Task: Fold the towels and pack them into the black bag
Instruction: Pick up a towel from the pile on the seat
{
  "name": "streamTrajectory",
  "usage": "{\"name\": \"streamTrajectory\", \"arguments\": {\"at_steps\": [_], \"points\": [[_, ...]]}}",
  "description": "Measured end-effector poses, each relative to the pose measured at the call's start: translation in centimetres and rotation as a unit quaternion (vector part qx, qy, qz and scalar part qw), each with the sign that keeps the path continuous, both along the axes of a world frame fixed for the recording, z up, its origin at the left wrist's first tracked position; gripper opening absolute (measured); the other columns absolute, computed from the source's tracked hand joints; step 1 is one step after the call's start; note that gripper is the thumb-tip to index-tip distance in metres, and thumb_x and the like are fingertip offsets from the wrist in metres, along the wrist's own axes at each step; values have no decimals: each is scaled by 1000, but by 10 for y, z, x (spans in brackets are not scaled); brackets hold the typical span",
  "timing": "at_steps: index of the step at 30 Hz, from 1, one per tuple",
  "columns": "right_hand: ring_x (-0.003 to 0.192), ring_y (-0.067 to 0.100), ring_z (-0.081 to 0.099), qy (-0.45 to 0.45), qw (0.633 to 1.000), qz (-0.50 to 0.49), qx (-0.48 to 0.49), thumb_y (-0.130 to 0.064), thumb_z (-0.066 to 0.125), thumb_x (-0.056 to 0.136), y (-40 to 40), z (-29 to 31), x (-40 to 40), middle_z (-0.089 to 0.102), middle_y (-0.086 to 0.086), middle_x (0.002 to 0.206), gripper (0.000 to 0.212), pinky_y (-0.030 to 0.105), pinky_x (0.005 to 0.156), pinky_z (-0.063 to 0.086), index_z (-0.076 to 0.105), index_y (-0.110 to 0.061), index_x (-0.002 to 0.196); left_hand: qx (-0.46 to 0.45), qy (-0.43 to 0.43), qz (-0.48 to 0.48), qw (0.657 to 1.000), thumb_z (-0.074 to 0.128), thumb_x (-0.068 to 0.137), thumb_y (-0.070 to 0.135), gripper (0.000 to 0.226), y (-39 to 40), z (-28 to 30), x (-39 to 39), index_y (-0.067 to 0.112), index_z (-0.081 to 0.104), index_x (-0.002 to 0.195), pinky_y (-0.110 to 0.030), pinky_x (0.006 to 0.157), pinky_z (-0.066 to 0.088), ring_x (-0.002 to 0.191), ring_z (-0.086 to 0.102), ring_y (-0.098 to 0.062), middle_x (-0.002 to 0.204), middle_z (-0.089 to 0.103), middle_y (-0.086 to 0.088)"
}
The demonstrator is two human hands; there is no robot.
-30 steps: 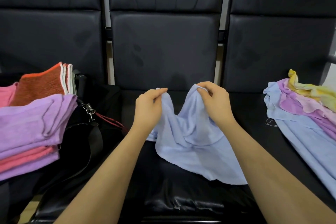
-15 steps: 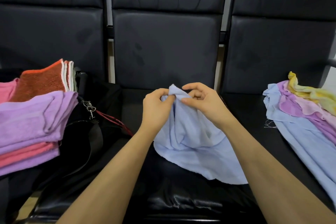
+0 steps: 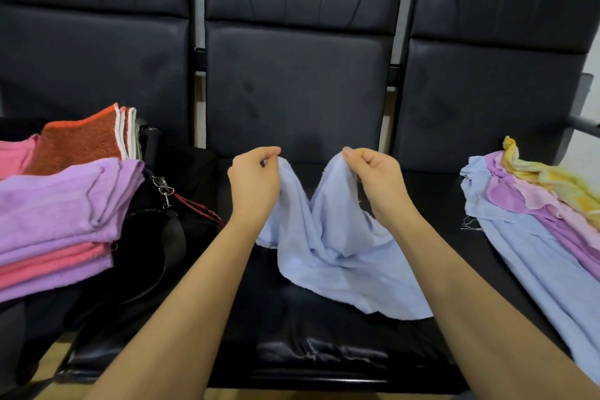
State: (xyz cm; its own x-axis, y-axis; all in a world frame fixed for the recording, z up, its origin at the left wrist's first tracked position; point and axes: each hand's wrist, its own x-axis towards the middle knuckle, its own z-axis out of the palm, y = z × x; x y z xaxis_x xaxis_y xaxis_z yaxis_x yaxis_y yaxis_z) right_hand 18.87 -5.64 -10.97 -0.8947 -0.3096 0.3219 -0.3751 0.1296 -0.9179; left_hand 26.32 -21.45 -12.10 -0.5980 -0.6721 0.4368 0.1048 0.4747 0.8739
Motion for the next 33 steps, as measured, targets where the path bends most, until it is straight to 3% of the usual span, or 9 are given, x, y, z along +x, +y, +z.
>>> {"name": "streamTrajectory", "arguments": {"at_steps": [6,11,17,19,22,24,25,27,33], "points": [[87,43,50,-12,990,-97,-100,-26,56,94,1,16,9,53,33,97,40,46,84,51,57,13,99,28,40,-40,998,45,95,8,31,0,20,11,16,69,113,-14,75,46,79,58,-1,97,67,6],[76,8,57,-28,981,-100,-166,-14,56,94,5,49,16,65,14,88,16,19,72,49,69,-13,85,9,38,-65,997,48,93,6,34,-3,47,10,18,65,120,-19,75,48,78,57,-12,92,68,-4],[80,11,57,8,977,-58,-203,4,53,86,13,107,14,60,0,88,23,21,68,47,63,-2,106,-185,-36,-73,979,58,88,10,65,-17,111,11,21,32,146,-43,113,27,136,34,-18,150,33,1],[96,12,60,25,976,-61,-207,4,52,85,13,124,12,63,-1,108,34,26,81,49,59,-8,116,-224,-66,-69,970,55,89,7,70,-21,129,12,18,22,150,-42,116,22,140,26,-22,155,21,-1],[134,11,37,63,976,-85,-193,2,51,89,16,142,11,36,-4,150,62,24,107,34,34,-16,147,-245,-62,-48,966,52,92,5,67,-26,151,16,14,21,150,-28,111,23,141,24,-23,156,20,-4],[123,8,45,85,974,-100,-187,3,49,89,18,150,9,45,-5,142,55,20,99,37,45,-17,140,-225,-20,-7,974,51,92,5,58,-29,162,21,11,32,147,-23,108,23,139,30,-22,151,31,-7],[101,7,50,94,971,-109,-189,3,49,87,19,154,9,57,-4,119,41,21,87,42,59,-20,119,-202,8,20,979,50,93,6,52,-31,165,23,10,39,143,-23,106,26,135,36,-22,146,39,-8],[70,12,38,100,964,-157,-192,3,49,83,18,160,8,44,4,76,14,21,62,34,53,-8,75,-161,52,67,983,47,93,8,41,-33,168,29,12,53,134,-30,104,39,121,51,-23,131,57,-8],[76,15,58,62,952,-225,-201,-7,53,88,26,167,5,61,0,80,12,25,68,47,64,-8,87,-64,102,94,988,46,96,8,31,-36,168,40,10,66,118,-25,91,46,104,62,-23,111,68,-8]]}}
